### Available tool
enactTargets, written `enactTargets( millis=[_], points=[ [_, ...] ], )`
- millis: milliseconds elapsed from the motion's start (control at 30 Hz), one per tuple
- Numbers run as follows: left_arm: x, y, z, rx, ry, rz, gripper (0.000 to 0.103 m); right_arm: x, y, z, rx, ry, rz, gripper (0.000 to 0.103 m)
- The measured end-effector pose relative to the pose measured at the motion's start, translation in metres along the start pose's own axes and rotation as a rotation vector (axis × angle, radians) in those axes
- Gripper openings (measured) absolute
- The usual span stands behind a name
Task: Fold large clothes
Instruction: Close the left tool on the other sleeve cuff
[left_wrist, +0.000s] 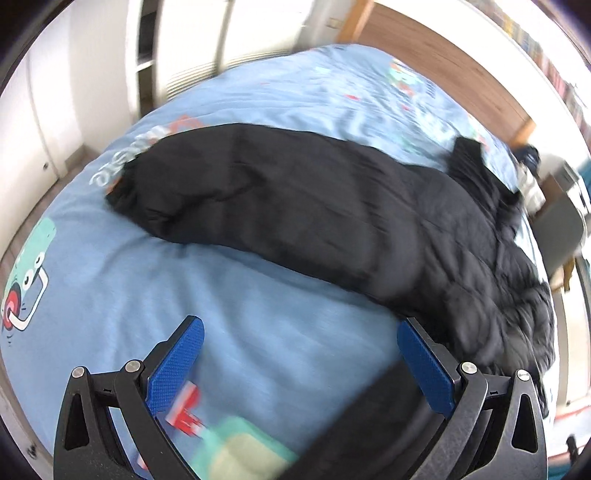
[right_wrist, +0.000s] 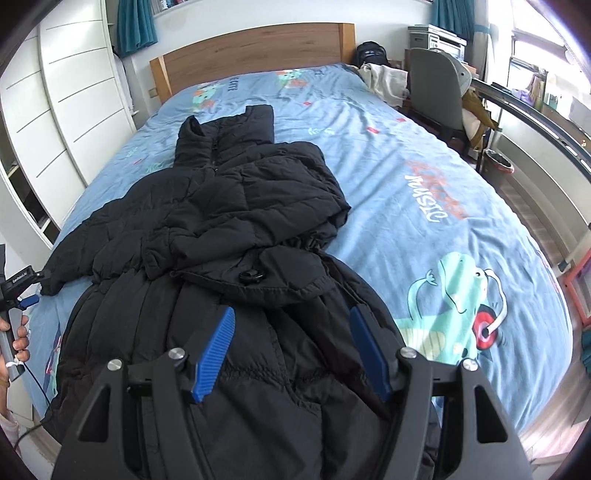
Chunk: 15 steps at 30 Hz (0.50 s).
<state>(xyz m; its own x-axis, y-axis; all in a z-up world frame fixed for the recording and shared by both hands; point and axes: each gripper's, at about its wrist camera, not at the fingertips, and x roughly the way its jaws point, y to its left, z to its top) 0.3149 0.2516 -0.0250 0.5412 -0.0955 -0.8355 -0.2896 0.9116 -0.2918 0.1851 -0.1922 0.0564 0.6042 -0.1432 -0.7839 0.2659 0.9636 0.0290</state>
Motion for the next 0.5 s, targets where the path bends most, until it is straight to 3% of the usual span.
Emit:
enactTargets(
  millis=[267,500],
  points=[
    [0.028,0.098,0.041,-0.228,-0.023,0.005,0.102,0.016,0.001,-0.001,0.005,0.049,-0.039,0.064],
    [0.044,0.141,0.069,-0.398,-0.040,-0.041,0.099,0.030,0.001,-0.007,0.003,0.086,-0.054,0.064]
  ],
)
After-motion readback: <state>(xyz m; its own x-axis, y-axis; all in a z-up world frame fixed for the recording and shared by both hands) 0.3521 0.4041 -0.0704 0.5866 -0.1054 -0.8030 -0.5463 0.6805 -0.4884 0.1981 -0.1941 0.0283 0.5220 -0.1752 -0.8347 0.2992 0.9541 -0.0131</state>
